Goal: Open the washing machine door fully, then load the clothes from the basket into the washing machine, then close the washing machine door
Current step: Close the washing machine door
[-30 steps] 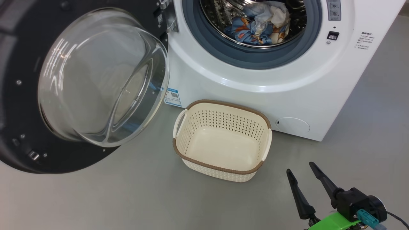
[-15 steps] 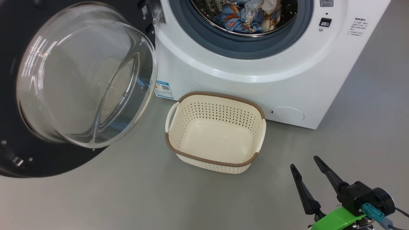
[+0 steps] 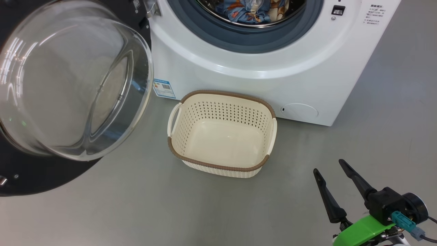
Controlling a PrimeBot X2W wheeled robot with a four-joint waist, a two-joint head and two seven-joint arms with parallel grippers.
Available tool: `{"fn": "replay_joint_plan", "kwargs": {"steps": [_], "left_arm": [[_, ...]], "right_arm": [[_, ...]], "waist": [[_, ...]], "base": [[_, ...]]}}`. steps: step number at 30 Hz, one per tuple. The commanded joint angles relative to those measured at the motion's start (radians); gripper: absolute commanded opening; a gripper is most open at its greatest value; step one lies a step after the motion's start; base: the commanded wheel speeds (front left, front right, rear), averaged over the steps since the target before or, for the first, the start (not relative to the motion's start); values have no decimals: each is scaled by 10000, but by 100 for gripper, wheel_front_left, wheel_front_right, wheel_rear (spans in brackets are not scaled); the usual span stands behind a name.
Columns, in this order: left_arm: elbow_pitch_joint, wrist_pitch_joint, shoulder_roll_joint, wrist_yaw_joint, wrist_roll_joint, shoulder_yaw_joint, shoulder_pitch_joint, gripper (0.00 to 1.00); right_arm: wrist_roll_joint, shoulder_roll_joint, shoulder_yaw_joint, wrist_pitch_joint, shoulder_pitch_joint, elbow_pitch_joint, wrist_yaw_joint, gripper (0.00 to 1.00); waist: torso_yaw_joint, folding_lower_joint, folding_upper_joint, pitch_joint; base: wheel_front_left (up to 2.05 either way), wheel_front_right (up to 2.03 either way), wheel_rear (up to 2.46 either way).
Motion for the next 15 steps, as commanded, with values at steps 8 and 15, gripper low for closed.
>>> {"fn": "replay_joint_plan", "kwargs": {"steps": [8,15], "left_arm": [[-482,781,437,-184,-285,-6,312,0],[-792,1469,273,-208,-292,-366,577,0]], "right_arm": [[-72,-102,157,23,-253,-340,14,100],[-80,-31,175,24,-291,-315,14,100]], "waist": [[12,0,-1,115],[111,0,-1,112]], "base": [[0,0,0],[0,0,0]]}}
